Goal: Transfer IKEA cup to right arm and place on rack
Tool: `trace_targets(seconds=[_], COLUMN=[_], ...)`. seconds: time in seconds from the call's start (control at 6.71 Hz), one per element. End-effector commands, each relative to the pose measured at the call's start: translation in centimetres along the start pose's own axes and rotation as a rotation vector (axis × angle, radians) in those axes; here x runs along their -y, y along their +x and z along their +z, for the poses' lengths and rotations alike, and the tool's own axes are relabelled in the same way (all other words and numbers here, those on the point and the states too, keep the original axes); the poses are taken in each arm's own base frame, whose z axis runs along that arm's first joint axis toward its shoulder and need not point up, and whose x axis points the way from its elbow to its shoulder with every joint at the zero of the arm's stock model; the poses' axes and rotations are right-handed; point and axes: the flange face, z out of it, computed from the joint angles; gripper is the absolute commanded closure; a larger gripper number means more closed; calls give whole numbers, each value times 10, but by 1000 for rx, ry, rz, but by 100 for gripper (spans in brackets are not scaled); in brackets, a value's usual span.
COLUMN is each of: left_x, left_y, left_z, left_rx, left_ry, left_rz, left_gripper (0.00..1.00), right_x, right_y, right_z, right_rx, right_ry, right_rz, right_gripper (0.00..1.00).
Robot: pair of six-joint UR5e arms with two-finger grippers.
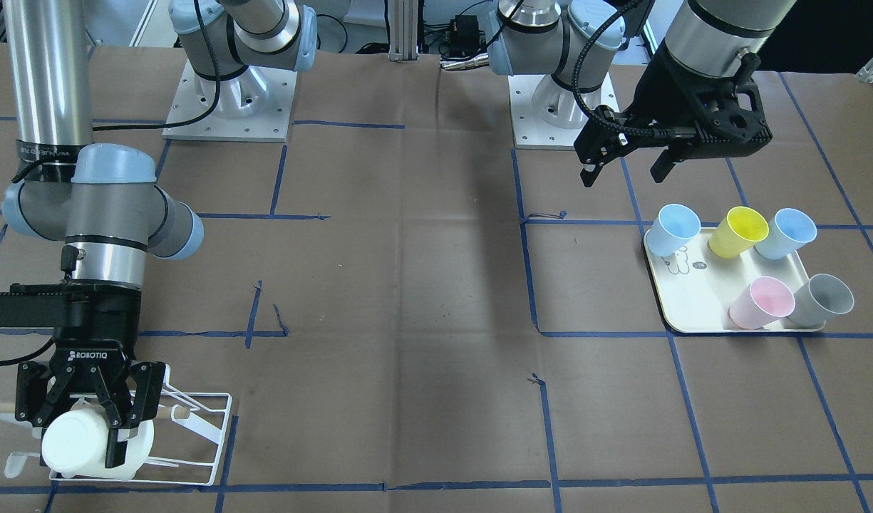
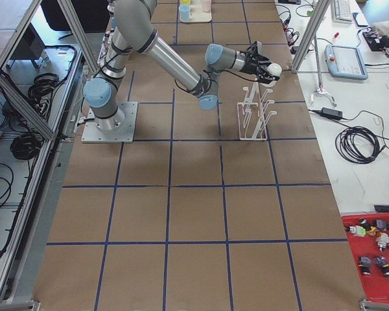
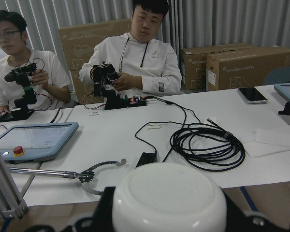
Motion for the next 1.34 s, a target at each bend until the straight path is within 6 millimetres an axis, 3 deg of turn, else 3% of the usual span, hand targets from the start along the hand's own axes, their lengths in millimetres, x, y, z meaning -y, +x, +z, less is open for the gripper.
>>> trace_targets(seconds=[0.0,0.15,0.45,0.6,0.75,0.89,1.04,1.19], left_x=[-25,-37,-58,-73,-86,-98,-107,-106], left_y=[-14,-30,-108,-144,-169,-186,-189,-190], left_z=[-5,-3,16,38,59,78,92,101], left_rx=[62,72,50,35,40,71,85,86], left_ry=[-32,-54,-85,-104,-80,-74,-76,-74], left_rz=[167,183,168,143,149,156,146,145], left_gripper=[0,0,0,1,1,1,1,1], right_x=[-15,-17,-24,-29,-35,-37,-32,-31], right_y=[4,4,4,3,1,1,1,1], right_z=[12,15,25,24,24,23,23,23], right_rx=[-3,-3,0,0,4,4,9,9], right_ry=[-18,-21,-23,-32,-43,-47,-34,-32], right_rz=[-33,-32,-31,-29,-21,-21,-18,-18], right_gripper=[89,89,89,89,79,52,7,0])
